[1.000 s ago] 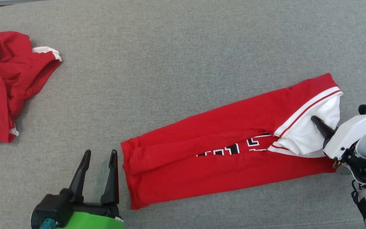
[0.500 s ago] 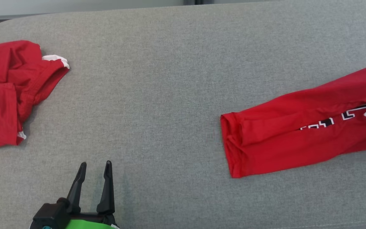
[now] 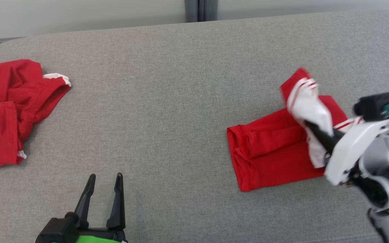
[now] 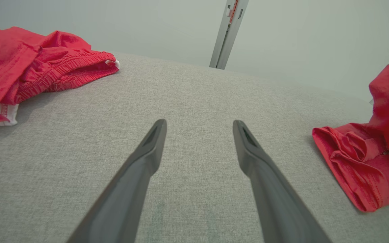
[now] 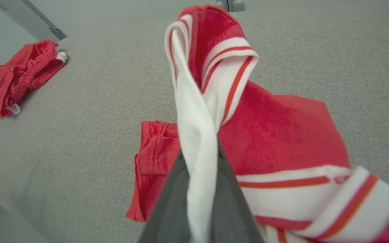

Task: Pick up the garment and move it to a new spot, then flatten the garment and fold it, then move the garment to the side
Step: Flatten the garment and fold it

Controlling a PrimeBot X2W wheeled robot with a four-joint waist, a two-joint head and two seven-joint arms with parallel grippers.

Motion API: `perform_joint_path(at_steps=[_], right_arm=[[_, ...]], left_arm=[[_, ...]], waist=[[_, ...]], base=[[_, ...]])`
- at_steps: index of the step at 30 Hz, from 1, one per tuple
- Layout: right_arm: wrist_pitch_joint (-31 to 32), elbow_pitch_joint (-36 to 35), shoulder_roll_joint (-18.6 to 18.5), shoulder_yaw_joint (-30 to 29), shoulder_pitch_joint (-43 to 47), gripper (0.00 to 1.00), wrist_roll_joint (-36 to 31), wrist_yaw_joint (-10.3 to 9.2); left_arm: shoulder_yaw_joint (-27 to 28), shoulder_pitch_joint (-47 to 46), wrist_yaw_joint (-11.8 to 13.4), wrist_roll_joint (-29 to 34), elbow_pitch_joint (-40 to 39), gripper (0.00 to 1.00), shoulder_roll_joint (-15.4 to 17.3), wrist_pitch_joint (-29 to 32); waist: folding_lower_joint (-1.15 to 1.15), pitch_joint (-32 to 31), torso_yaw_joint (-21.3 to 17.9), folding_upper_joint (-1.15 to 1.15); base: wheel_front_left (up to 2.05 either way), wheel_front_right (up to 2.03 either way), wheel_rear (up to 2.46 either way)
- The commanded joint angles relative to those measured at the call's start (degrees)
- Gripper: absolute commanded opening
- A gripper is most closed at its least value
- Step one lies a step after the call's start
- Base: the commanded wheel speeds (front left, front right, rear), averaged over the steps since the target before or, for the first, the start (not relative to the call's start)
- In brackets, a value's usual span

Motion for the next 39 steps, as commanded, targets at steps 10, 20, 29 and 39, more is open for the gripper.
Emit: perform_joint_path(at_steps=[10, 20, 29, 39], right_arm=[[-12.7, 11.7, 9.8, 9.9, 1.7, 0.00, -6.4, 0.00], [-19.7, 20.7, 13.4, 12.9, -2.1, 0.00, -10.7, 0.00], [-24.3, 20.6, 15.1, 14.7, -2.6, 1.00, -10.0, 0.00], [-35.2, 7.7, 13.0, 9.1, 4.9, 1.00, -8.9, -0.01]], left_arm=[[3.4, 0.9, -0.3, 1.1, 1.4, 1.00, 0.1, -0.1], [3.7, 0.5, -0.3, 0.8, 2.8, 1.00, 0.1, -0.1], [3.2, 1.4, -0.3, -0.2, 3.5, 1.00, 0.1, -0.1], [4.3, 2.4, -0.3, 0.8, 3.4, 1.00, 0.1, -0.1]], waist=[[0.00, -1.4, 1.2, 0.00], [0.00, -2.5, 1.9, 0.00], [0.00, -3.4, 1.4, 0.00], [0.00, -5.3, 0.2, 0.00]], base=[[0.00, 0.00, 0.00], [0.00, 0.00, 0.00], [0.00, 0.00, 0.00], [0.00, 0.00, 0.00]])
